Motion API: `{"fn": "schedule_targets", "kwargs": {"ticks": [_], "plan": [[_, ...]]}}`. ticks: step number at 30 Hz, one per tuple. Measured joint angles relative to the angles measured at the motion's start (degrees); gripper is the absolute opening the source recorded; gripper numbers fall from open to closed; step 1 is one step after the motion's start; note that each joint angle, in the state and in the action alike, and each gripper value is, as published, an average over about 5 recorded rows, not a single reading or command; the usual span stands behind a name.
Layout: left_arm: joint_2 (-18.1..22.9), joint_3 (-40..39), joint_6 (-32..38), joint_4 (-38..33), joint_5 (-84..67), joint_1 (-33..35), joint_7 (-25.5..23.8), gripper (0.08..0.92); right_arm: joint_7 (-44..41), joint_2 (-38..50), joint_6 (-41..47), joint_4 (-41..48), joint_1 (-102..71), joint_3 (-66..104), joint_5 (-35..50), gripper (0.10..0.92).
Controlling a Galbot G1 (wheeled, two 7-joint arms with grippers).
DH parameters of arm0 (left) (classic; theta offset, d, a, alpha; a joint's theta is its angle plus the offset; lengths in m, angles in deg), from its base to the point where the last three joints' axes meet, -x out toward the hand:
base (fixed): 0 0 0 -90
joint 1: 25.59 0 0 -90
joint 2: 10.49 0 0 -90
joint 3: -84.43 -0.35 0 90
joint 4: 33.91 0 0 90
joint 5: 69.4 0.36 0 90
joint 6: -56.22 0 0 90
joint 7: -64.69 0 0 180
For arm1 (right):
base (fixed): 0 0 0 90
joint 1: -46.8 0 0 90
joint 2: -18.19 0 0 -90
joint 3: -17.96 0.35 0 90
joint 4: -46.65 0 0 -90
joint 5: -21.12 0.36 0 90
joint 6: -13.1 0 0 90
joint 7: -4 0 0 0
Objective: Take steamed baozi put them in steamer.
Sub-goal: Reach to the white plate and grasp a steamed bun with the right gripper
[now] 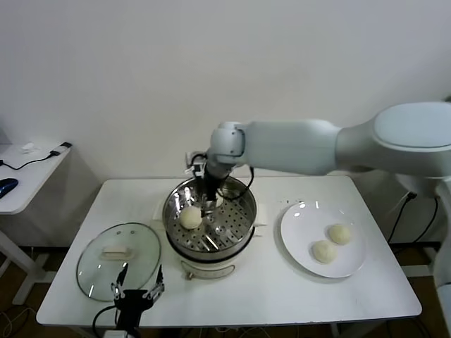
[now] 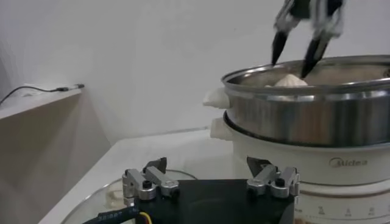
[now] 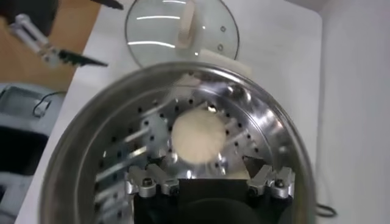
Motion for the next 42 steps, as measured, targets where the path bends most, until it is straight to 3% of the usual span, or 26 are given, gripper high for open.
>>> {"fn": "schedule_targets", "kwargs": {"ticks": [9,18,29,42], "plan": [[-0.20,0.21,-0.25,0.14,-0.01,-0.52,-0.12,0.823,-4.81,16.72,-4.86,-8.41,8.75,-10.17,-7.03,0.823],[-0.21,0.90,-0.41,0.26,0.06,-0.36,-0.36,0.823,-5.00,29.68,-5.29,-12.40,4.95,-12.77,-17.43,0.823],[0.13,1.09,-0.16,0.43,0.44,0.65,-0.27,0.823,-2.49,35.42,-3.04,-10.58,-9.03,-5.79,-25.98,0.823],[0.55,0.99,-0.07,0.50,0.87,1.20,-0.19,0.823,1.21,36.22,-0.36,-6.01,-23.20,5.26,-31.14,0.823]]}}
